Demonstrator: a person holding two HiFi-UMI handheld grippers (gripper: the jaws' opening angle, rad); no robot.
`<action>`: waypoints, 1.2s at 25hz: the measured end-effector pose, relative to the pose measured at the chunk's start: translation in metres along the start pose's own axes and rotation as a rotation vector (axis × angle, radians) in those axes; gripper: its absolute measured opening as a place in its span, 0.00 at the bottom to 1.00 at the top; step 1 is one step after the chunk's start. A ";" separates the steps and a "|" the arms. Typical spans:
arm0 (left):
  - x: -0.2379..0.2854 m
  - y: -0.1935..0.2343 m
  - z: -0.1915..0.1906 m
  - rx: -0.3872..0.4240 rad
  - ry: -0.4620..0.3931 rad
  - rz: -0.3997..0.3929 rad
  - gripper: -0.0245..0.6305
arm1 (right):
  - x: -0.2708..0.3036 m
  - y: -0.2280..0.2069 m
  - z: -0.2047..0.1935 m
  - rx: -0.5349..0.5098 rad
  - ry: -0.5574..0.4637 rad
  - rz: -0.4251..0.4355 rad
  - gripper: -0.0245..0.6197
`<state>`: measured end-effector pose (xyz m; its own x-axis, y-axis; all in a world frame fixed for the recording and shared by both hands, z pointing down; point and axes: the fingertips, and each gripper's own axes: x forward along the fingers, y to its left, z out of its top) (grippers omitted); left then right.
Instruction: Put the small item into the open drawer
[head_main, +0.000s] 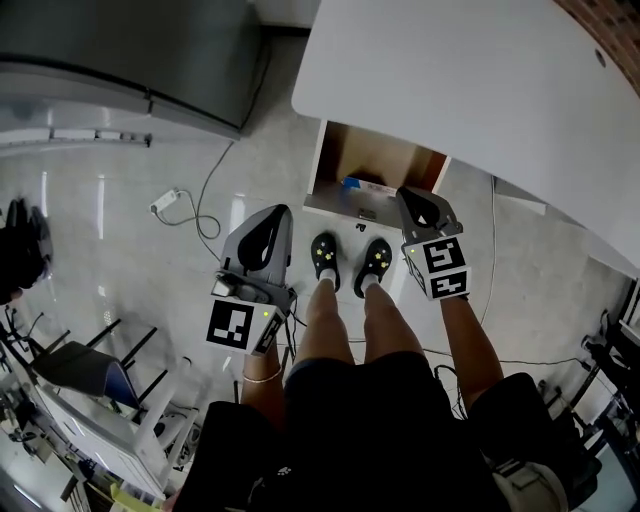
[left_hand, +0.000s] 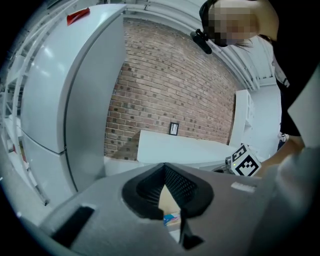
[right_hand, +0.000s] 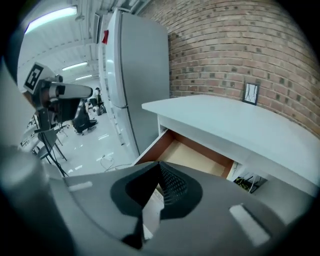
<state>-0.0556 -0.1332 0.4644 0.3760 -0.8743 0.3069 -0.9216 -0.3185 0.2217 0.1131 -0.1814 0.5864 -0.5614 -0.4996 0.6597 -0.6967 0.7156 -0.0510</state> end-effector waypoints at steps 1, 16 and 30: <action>0.000 -0.003 0.003 0.003 0.005 -0.002 0.04 | -0.006 -0.001 0.004 0.021 -0.014 -0.008 0.05; -0.004 -0.034 0.050 0.053 -0.011 -0.036 0.04 | -0.088 -0.012 0.059 0.124 -0.165 -0.082 0.05; -0.009 -0.064 0.087 0.112 -0.031 -0.077 0.04 | -0.154 -0.029 0.093 0.201 -0.276 -0.143 0.05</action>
<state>-0.0081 -0.1367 0.3663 0.4446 -0.8560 0.2638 -0.8957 -0.4228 0.1378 0.1783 -0.1699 0.4166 -0.5321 -0.7202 0.4452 -0.8353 0.5325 -0.1370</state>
